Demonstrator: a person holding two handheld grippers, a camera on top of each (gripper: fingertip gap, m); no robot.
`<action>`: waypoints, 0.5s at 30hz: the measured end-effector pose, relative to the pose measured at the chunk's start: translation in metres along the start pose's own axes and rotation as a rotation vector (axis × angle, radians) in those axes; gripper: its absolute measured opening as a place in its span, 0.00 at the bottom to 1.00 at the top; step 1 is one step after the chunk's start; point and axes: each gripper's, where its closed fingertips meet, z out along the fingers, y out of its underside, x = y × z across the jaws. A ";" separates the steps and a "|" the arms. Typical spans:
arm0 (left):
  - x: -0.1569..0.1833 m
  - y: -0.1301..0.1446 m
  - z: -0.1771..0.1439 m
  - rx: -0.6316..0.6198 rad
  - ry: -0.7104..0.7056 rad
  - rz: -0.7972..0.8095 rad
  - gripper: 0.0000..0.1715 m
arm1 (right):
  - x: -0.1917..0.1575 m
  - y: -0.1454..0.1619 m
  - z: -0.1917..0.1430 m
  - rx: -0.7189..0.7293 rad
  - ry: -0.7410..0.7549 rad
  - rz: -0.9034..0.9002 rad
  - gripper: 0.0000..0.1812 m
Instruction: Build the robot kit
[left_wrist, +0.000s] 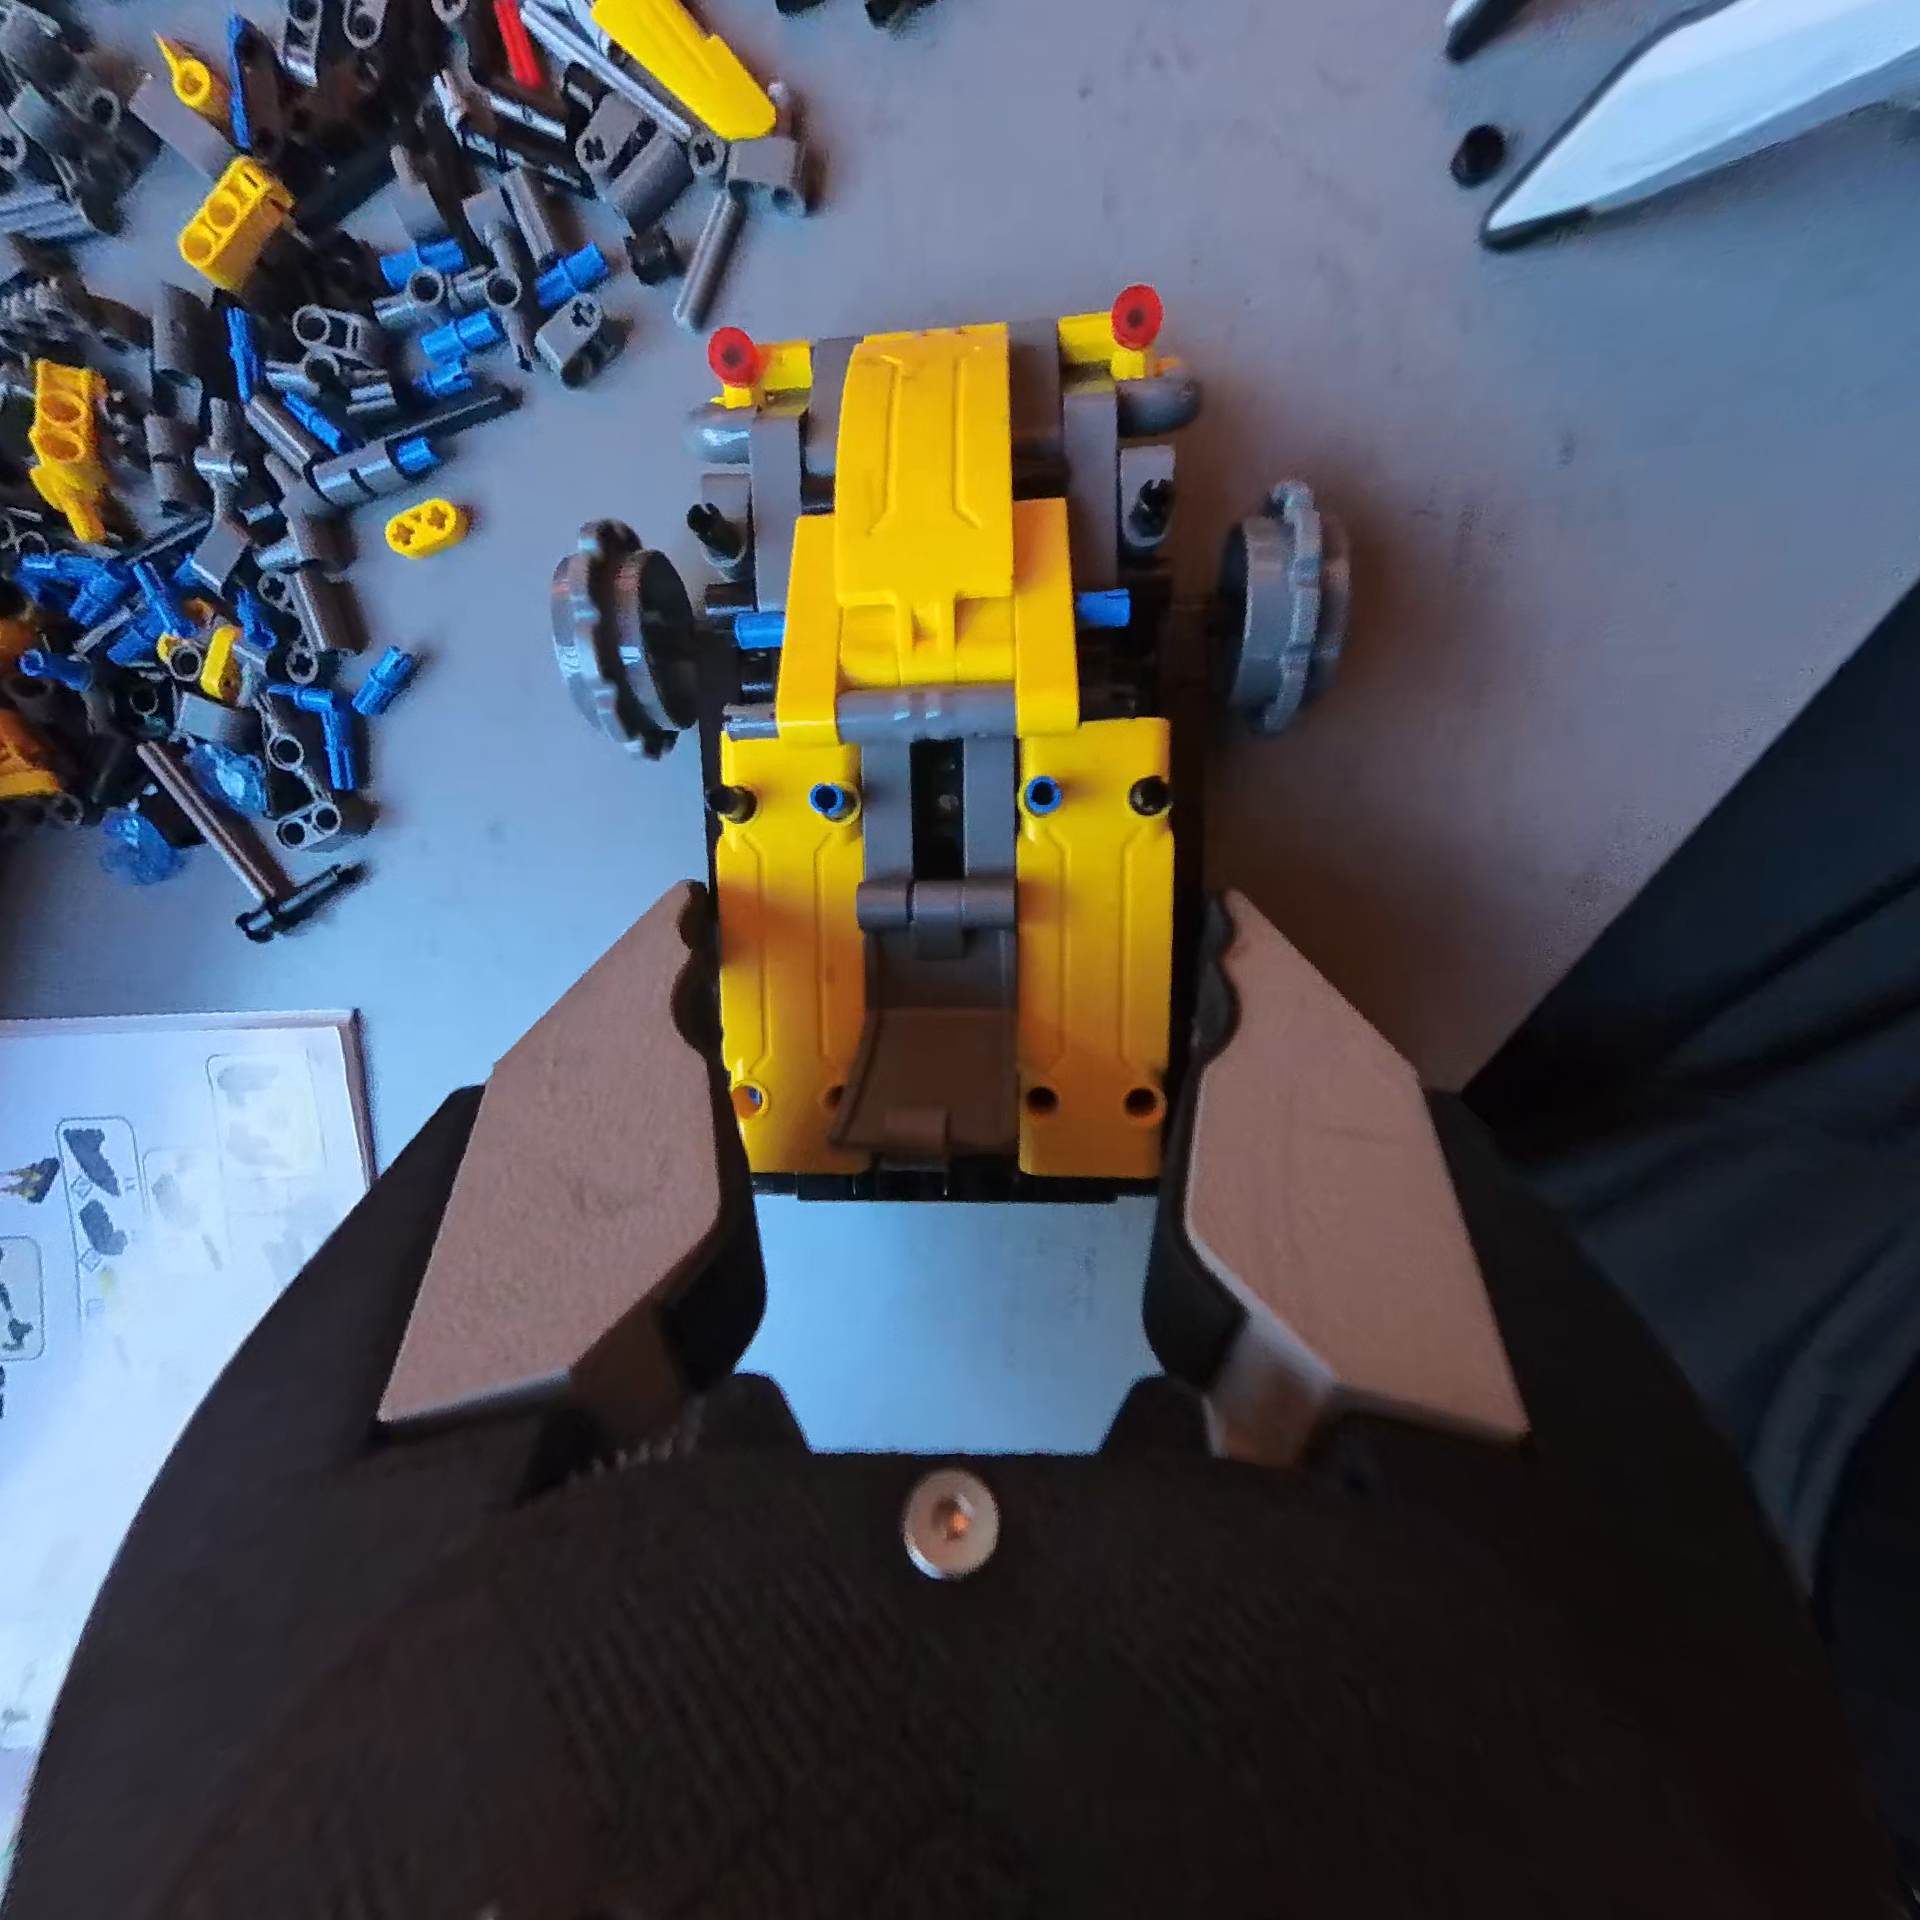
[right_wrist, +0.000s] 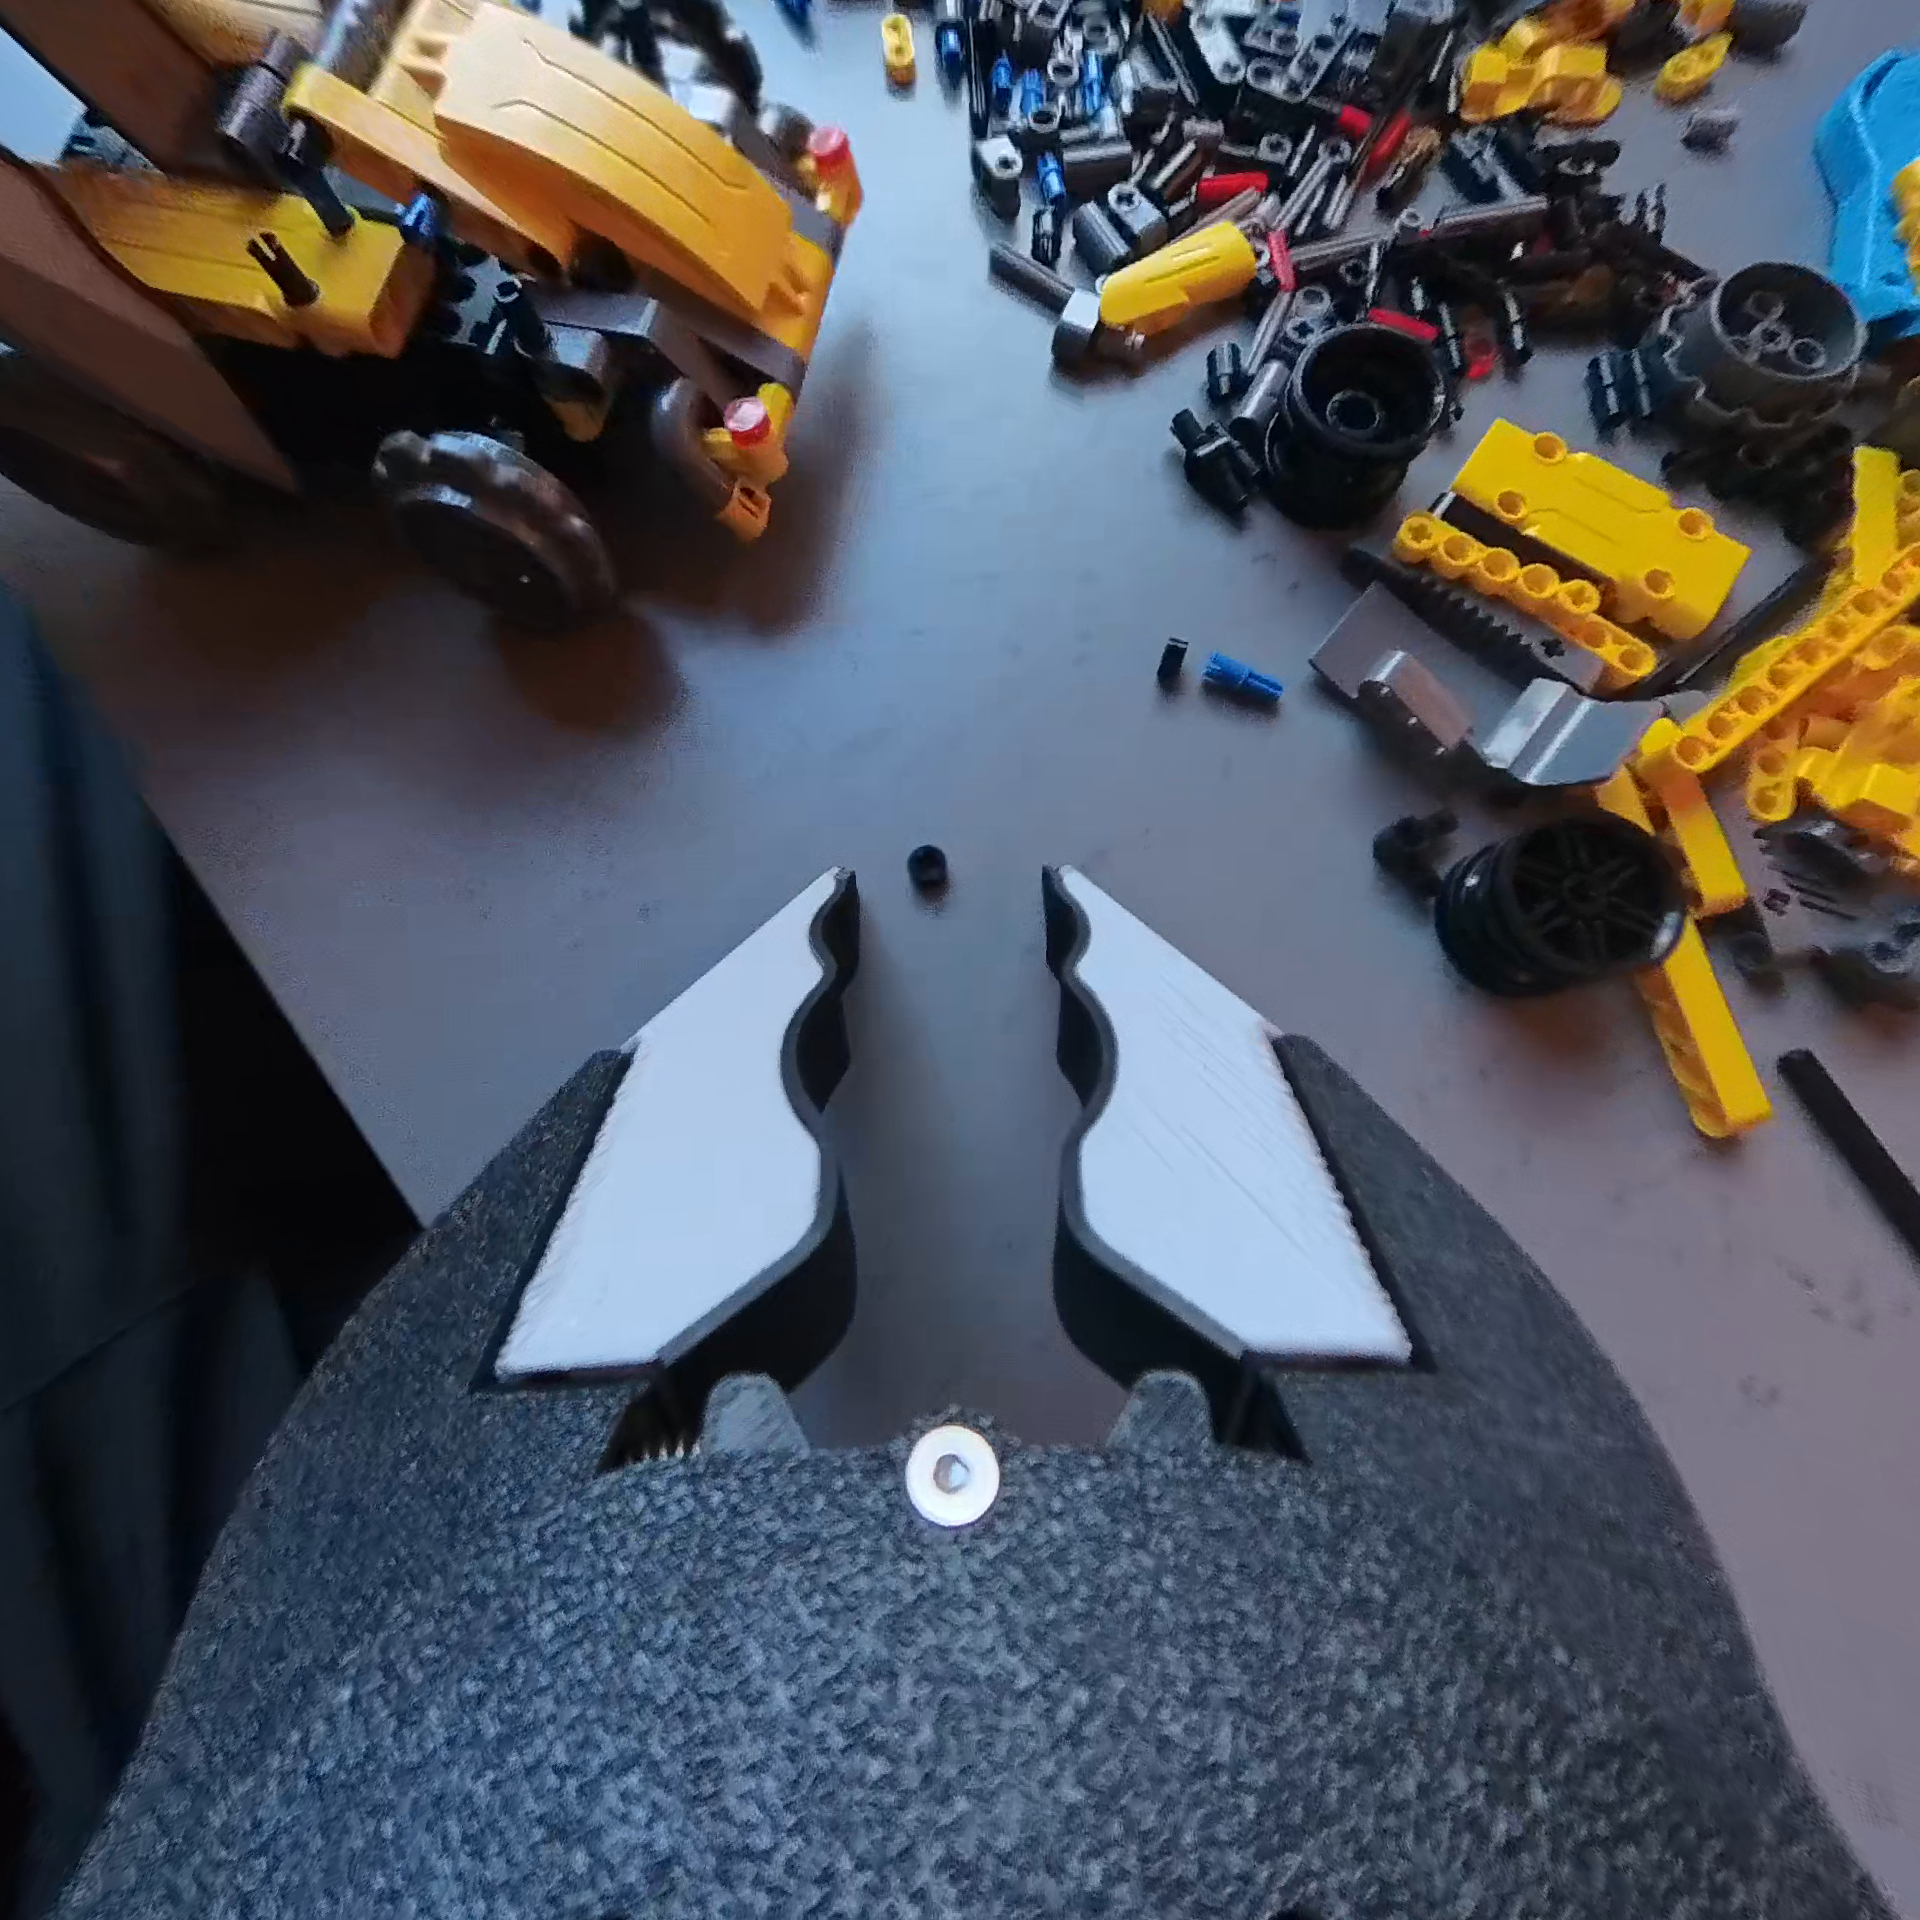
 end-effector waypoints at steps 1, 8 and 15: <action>0.000 0.000 0.000 0.000 0.001 0.000 0.52 | -0.001 -0.001 0.002 -0.003 -0.015 0.011 0.18; 0.000 0.008 -0.005 0.029 -0.002 -0.007 0.52 | -0.007 -0.004 0.005 -0.003 -0.072 0.014 0.04; 0.000 -0.016 -0.052 0.225 -0.161 0.048 0.46 | -0.031 -0.033 -0.014 0.195 -0.167 0.002 0.04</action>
